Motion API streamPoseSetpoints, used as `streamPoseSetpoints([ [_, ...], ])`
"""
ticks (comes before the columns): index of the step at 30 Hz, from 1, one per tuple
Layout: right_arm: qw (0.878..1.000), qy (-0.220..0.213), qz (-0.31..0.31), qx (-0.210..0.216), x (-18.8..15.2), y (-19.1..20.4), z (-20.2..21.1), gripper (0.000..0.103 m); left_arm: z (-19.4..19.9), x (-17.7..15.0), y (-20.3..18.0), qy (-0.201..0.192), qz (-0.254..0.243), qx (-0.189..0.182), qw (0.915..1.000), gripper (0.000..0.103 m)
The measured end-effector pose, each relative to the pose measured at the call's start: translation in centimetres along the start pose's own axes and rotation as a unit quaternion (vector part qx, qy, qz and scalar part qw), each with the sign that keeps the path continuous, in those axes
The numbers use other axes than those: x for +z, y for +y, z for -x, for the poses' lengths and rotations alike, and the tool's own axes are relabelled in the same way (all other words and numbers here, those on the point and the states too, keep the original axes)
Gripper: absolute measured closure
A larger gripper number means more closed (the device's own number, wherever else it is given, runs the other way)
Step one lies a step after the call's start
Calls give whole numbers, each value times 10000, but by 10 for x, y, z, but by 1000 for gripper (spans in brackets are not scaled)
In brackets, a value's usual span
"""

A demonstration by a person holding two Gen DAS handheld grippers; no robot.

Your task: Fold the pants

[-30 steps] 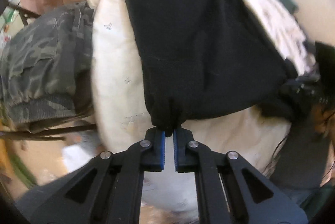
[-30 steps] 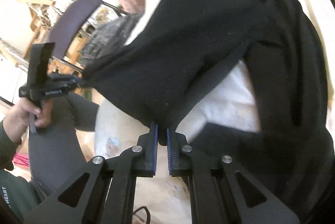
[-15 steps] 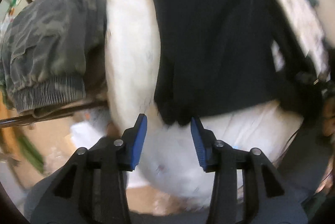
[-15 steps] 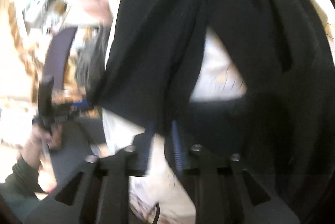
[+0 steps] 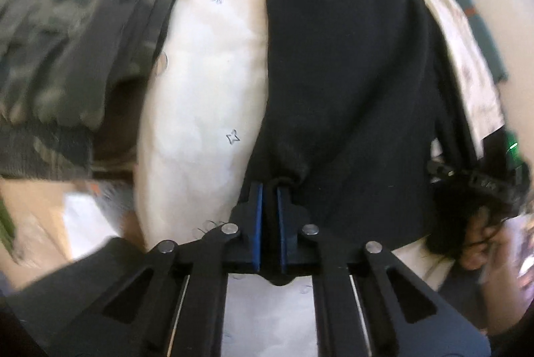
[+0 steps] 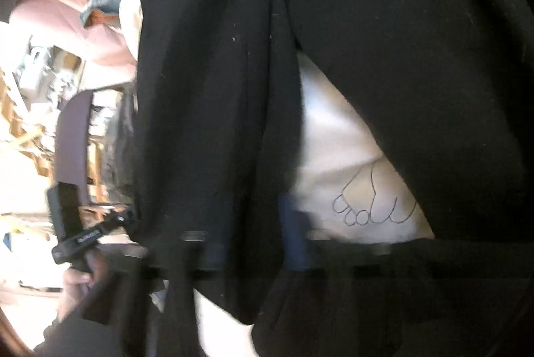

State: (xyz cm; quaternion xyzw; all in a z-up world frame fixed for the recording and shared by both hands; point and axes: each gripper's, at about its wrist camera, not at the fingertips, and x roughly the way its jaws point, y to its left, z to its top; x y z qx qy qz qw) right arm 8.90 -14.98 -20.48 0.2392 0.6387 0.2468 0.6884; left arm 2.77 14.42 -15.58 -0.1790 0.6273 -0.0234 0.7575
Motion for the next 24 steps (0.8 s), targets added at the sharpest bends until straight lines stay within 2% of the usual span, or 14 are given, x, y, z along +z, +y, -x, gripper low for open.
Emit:
streamPoseSetpoints([
  [3,9987,-305,383,-137,-6,12,27,103,-2,0,-1,-40,-98,240,9997,99],
  [6,9984,-476,267,-128,-10,11,50,103,-2,-2,-3,-87,-128,405,9991,99],
  [7,9980,-548,202,-256,-12,5,55,103,-1,-3,-3,-94,-137,422,9990,99],
  [10,9983,-372,18,-454,-11,-5,42,103,-2,-3,-7,-125,-238,419,9988,99],
  [12,9971,-409,47,-645,-8,1,41,103,-3,-2,-8,-150,-254,414,9987,98],
  [15,9926,-393,8,-1152,-8,-1,37,102,3,-2,-2,-200,-41,227,9995,96],
  [18,9974,-307,-593,-282,-8,-17,45,97,4,-3,2,-194,42,108,9997,96],
  [20,9972,-379,-625,181,-9,-10,55,94,5,-4,5,-184,71,98,9998,96],
  [22,9985,-369,-310,258,-11,7,57,84,5,-4,3,-190,37,115,9997,96],
  [23,9990,-301,-196,256,-13,15,54,67,4,-3,2,-187,0,128,9997,96],
  [24,9993,-225,-112,287,-14,21,48,42,4,-3,1,-188,-27,144,9997,96],
])
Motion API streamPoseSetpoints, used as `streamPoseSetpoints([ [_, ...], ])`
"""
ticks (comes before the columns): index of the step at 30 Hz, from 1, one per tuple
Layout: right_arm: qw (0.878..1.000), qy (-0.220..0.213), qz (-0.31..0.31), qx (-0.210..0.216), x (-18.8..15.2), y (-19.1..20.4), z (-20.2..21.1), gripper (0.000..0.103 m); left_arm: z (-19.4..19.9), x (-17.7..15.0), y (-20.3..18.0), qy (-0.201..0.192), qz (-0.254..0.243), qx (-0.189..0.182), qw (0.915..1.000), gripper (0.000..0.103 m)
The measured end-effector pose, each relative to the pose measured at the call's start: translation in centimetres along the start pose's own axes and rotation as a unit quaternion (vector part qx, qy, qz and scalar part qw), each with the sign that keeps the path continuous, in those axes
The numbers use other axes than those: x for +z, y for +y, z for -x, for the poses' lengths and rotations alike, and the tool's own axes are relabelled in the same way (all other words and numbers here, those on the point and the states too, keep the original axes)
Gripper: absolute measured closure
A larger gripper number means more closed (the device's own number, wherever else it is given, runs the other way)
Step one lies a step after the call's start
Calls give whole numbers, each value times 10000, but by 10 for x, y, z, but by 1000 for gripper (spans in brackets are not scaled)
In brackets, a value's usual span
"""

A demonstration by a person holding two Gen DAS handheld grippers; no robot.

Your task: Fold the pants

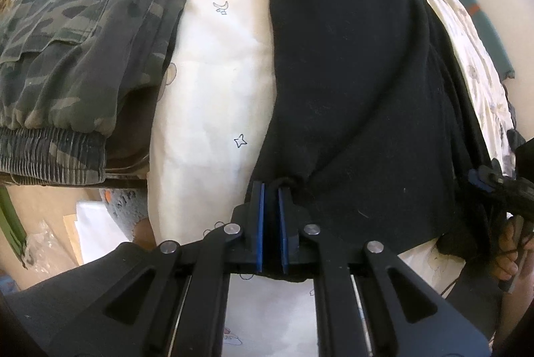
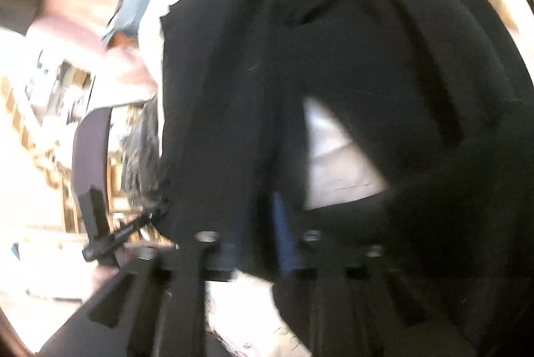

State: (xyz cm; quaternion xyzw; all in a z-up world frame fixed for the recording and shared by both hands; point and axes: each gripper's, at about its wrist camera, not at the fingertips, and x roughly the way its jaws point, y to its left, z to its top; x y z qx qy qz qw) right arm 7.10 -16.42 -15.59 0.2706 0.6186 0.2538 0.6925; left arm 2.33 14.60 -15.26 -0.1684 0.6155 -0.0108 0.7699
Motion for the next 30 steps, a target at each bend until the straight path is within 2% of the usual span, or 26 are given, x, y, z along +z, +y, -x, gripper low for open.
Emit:
streamPoseSetpoints([
  [1,9999,69,125,-23,-3,5,-7,36,0,0,0,-1,-8,11,10000,96],
  [2,9991,144,317,-227,-6,10,-16,37,0,0,0,5,-11,9,10000,96],
  [4,9949,430,626,-662,-12,15,-34,55,0,0,-2,1,-20,-1,10000,96],
  [5,9931,656,681,-690,-16,15,-43,79,1,0,-2,-1,-20,-21,10000,96],
  [6,9924,778,714,-628,-19,15,-47,94,2,0,-2,-9,-18,-44,10000,96],
  [7,9916,735,845,-648,-22,19,-45,97,2,0,-2,-14,-22,-45,10000,96],
  [9,9916,473,1112,-463,-25,33,-25,100,5,0,-1,-27,-50,-68,10000,99],
  [13,9922,19,1248,30,-28,53,31,101,18,-1,8,-113,54,-138,9998,100],
  [15,9919,-108,1266,-84,-30,54,48,101,20,0,13,-135,113,6,9998,103],
  [18,9943,141,941,-489,-35,27,40,101,14,2,22,2,344,-74,9994,103],
  [19,9948,328,803,-526,-37,14,28,101,11,2,22,56,338,-112,9993,103],
  [22,9941,357,802,-642,-44,6,14,101,12,-1,14,110,246,-20,9996,102],
  [23,9957,343,676,-532,-45,1,13,101,13,-3,14,169,287,-24,9994,101],
  [25,9960,310,673,-500,-45,-1,13,101,12,-14,12,443,355,-184,9982,84],
  [26,9958,298,704,-496,-45,-1,14,101,11,-20,10,576,334,-216,9975,53],
  [27,9962,304,684,-455,-45,-3,15,101,11,-26,7,655,309,-245,9971,38],
  [30,9974,344,487,-392,-43,-13,13,100,15,-35,-16,571,-172,-413,9974,38],
])
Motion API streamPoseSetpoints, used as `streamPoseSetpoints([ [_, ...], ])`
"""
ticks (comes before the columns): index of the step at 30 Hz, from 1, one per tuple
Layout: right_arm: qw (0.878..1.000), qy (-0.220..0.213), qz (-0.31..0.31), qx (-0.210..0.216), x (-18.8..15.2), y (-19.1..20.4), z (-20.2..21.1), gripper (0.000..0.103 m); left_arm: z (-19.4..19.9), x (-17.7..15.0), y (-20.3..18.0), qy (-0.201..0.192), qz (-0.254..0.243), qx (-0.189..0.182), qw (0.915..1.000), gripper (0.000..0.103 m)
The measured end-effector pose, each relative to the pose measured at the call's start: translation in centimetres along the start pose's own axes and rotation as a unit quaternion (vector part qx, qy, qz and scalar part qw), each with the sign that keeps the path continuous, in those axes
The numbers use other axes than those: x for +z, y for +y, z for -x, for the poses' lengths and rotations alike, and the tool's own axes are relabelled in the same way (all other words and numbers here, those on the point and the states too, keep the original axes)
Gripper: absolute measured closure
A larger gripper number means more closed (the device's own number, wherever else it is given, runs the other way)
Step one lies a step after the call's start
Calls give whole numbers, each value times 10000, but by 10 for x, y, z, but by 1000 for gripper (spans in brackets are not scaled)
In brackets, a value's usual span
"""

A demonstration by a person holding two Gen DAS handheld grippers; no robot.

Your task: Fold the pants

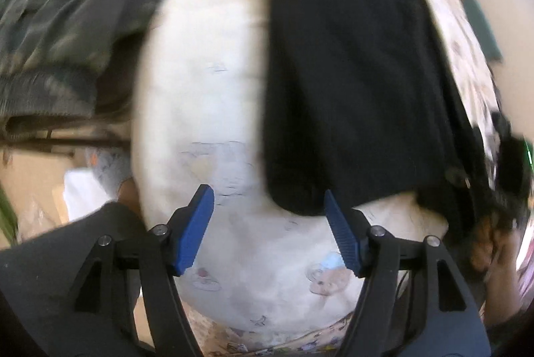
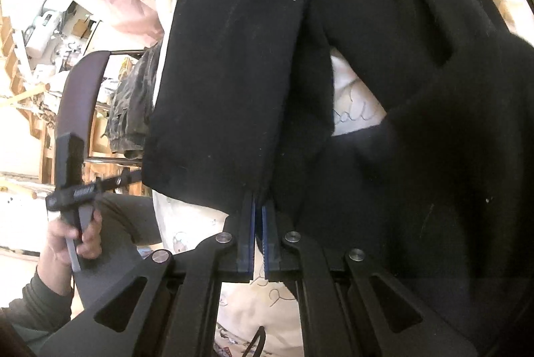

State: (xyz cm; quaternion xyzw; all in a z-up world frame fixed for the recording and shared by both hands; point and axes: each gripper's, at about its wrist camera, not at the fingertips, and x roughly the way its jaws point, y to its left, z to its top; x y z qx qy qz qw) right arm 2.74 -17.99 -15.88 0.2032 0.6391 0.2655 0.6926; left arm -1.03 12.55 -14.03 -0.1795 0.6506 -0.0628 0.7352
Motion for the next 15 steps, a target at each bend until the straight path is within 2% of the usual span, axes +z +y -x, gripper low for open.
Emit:
streamPoseSetpoints([
  [2,10000,12,-93,25,2,2,-6,100,-6,-2,-15,3,-214,-82,9997,38],
  [4,10000,12,-73,4,2,5,-8,100,-22,-2,-24,133,-240,-75,9996,42],
  [5,10000,18,-63,-3,2,5,-8,100,-30,-2,-27,195,-264,-104,9994,57],
  [6,10000,24,-57,-13,2,4,-8,100,-37,-2,-30,254,-340,-29,9991,85],
  [7,10000,32,-71,-4,2,4,-8,100,-41,0,-31,236,-397,141,9988,96],
  [10,9998,85,-164,114,2,4,-9,100,-27,1,-22,154,-229,-96,9996,97],
  [12,9992,43,-201,331,2,11,-5,100,-8,0,-23,0,-481,35,9988,98],
  [15,9987,-30,-179,484,-3,25,-2,100,19,3,-15,2,-595,98,9982,98],
])
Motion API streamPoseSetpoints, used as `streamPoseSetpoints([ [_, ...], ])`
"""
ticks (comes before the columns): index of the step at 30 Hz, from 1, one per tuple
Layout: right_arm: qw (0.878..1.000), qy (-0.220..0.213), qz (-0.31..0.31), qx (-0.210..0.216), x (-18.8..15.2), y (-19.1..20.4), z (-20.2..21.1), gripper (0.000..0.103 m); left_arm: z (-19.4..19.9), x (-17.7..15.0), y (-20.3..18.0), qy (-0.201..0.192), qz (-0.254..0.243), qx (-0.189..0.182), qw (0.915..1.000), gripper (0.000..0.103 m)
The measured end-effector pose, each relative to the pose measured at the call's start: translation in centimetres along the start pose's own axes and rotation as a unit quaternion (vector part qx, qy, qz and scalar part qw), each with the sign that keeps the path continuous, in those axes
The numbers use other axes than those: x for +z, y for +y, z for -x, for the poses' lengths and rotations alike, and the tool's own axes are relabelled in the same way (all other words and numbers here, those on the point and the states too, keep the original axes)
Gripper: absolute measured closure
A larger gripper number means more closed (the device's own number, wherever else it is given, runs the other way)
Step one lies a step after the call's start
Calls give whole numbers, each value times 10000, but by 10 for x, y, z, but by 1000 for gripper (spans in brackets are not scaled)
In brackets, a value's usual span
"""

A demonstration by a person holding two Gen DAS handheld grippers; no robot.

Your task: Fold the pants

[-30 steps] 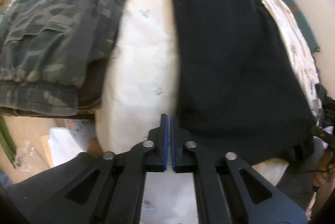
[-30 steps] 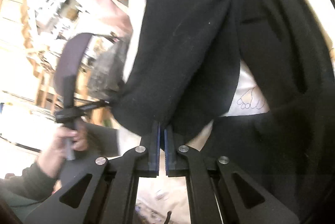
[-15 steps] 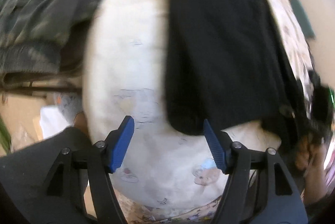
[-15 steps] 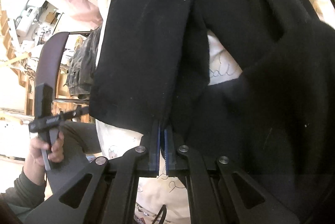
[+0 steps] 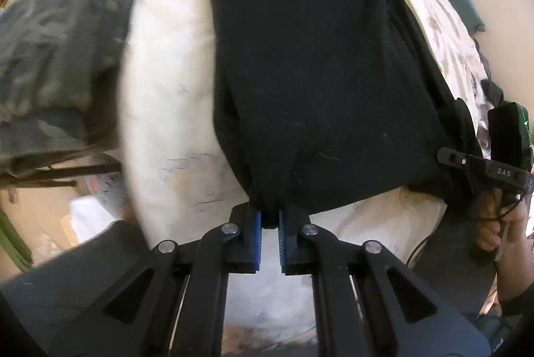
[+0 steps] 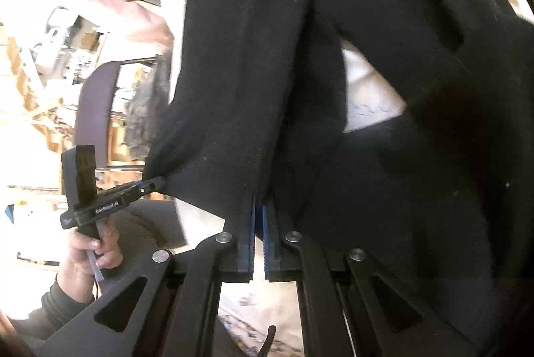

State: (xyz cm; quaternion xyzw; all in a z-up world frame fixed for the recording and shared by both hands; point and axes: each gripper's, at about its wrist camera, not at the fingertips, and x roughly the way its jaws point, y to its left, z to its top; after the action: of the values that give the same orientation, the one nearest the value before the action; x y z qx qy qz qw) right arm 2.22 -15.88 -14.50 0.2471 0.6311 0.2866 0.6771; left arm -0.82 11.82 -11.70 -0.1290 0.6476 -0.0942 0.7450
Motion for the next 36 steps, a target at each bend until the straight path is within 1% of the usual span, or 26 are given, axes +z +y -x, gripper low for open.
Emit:
streamPoseSetpoints([
  [1,10000,13,-64,16,-2,1,-3,100,5,2,4,56,-55,126,9999,98],
  [3,9996,146,-198,-164,-9,-3,-19,100,2,7,7,209,-98,287,9993,97],
  [4,9989,240,-318,-250,-13,-9,-30,100,-5,7,8,370,-173,438,9982,97],
  [6,9971,439,-482,-400,-19,-17,-45,100,-16,9,6,460,-202,641,9967,97],
  [8,9953,563,-554,-553,-21,-21,-50,99,-24,9,3,676,-304,779,9942,96],
  [10,9947,630,-526,-621,-22,-20,-47,99,-34,11,2,855,-307,978,9911,92],
  [11,9943,681,-486,-658,-23,-18,-44,95,-34,7,5,881,-274,1026,9904,86],
  [12,9933,751,-473,-735,-23,-16,-41,92,-34,8,5,892,-234,1080,9899,74],
  [14,9929,874,-367,-717,-25,-10,-32,92,-26,8,7,800,-152,1187,9896,58],
  [16,9939,819,-134,-721,-24,-3,-21,92,-10,10,7,553,-25,1128,9921,57],
  [17,9947,661,49,-784,-22,3,-13,92,-1,13,7,414,6,1109,9930,57],
  [18,9952,476,193,-836,-17,6,-7,92,9,17,4,185,68,1132,9934,57],
  [19,9955,280,317,-852,-11,11,-1,92,24,21,-1,-262,139,1086,9936,57],
  [20,9960,141,372,-800,-2,15,1,92,28,29,-10,-464,124,1007,9938,51],
  [21,9967,78,363,-721,6,18,-1,92,30,34,-19,-652,59,903,9938,42],
  [22,9976,-33,359,-586,17,22,-7,92,27,39,-30,-770,-9,866,9933,40],
  [24,9982,-97,351,-479,33,23,-25,92,10,46,-46,-808,-138,791,9935,40],
  [26,9985,-68,287,-451,46,19,-47,92,-23,50,-55,-673,-201,629,9955,40],
  [27,9986,-23,238,-481,49,18,-60,92,-37,52,-57,-560,-234,735,9954,40],
  [28,9980,47,203,-598,52,12,-70,92,-53,52,-54,-462,-283,1010,9934,40],
  [29,9967,99,173,-791,52,3,-76,92,-65,48,-49,-414,-330,1139,9921,40],
  [30,9947,101,138,-1009,51,-3,-79,96,-69,46,-47,-401,-392,1148,9918,41],
  [31,9924,74,97,-1228,50,-9,-77,96,-70,42,-46,-427,-535,1189,9905,41],
  [34,9920,3,-84,-1263,46,-15,-59,96,-61,35,-56,-483,-833,1363,9860,41],
  [35,9909,-2,-3,-1346,45,-11,-52,93,-54,33,-59,-588,-839,1292,9863,41],
  [36,9902,-30,166,-1387,44,-3,-46,92,-47,31,-60,-734,-781,1144,9876,40],
])
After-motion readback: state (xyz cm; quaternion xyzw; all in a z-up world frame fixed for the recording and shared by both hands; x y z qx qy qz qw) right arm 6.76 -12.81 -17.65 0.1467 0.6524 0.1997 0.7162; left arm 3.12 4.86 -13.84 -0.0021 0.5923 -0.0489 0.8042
